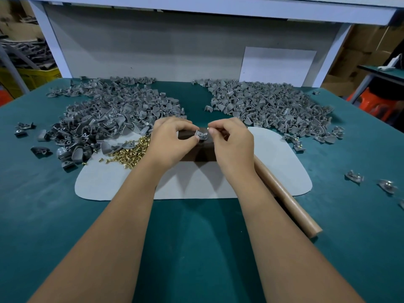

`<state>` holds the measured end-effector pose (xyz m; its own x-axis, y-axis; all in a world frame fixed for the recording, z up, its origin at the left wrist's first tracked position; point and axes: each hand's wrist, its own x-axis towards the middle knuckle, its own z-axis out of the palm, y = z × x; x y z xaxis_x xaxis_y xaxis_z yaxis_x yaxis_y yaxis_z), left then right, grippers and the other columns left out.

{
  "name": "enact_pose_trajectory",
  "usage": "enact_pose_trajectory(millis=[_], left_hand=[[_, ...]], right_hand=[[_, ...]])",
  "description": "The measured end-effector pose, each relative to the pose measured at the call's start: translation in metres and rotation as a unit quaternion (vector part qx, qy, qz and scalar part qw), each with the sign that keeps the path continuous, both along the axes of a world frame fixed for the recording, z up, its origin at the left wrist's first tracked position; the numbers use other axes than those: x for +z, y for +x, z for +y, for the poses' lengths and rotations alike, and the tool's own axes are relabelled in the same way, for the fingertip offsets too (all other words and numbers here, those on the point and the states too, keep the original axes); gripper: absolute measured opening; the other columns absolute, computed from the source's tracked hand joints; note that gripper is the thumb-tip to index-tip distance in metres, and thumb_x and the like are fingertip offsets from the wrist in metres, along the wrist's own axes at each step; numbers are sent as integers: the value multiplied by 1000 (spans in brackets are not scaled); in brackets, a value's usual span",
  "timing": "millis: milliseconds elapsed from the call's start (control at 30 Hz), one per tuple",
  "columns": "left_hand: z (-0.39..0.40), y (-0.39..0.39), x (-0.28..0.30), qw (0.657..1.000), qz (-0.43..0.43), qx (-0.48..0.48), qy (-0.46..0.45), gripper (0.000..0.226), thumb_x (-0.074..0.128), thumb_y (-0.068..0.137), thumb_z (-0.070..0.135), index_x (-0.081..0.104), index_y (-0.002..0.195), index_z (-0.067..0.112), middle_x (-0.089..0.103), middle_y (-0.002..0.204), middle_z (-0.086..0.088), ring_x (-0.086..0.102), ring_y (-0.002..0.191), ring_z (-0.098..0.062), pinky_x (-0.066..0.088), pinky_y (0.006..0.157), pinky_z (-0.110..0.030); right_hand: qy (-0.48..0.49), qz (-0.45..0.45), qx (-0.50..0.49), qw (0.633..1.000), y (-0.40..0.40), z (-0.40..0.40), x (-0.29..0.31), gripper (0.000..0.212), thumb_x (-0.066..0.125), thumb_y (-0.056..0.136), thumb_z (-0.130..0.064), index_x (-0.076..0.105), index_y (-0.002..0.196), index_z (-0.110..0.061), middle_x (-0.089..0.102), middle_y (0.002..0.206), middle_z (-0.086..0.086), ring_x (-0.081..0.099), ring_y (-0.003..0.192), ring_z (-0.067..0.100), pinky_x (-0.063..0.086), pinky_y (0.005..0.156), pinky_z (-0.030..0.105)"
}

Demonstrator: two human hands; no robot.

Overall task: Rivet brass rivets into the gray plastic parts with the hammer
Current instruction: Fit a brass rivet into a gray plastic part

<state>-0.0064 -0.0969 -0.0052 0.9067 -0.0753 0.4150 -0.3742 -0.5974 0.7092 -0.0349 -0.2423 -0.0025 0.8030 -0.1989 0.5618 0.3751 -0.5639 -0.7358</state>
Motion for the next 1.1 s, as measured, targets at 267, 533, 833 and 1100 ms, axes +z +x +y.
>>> enact_pose_trajectory(millis=[267,533,833,1100], left_hand=[[-3,-13,7,979,33,-96,-174,23,79,80,6,70,90,24,69,79,11,62,75,10,47,73,-7],[-9,-17,10,961,43,-115,-248,28,80,76,1,70,90,23,73,71,14,65,68,6,47,64,-7],[-20,-19,11,951,36,-126,-281,34,72,77,-14,67,87,18,75,75,10,72,74,-4,55,68,-15],[-16,-17,14,923,67,-129,-357,10,73,83,1,72,84,10,76,75,-1,72,74,-10,55,65,-18]], right_hand=[[-26,9,11,1000,1,-1,-2,11,64,86,-10,71,87,-17,62,88,-3,52,83,5,38,72,13],[0,-2,-4,1000,1,0,-3,10,60,89,-13,68,91,-19,65,91,-3,55,83,6,41,73,17],[75,-2,0,997,-1,3,1,10,61,90,-17,61,81,-18,59,71,-14,55,69,3,44,63,19],[83,11,13,996,-3,4,3,6,61,90,-12,63,84,-14,61,74,-10,58,72,6,48,68,26]])
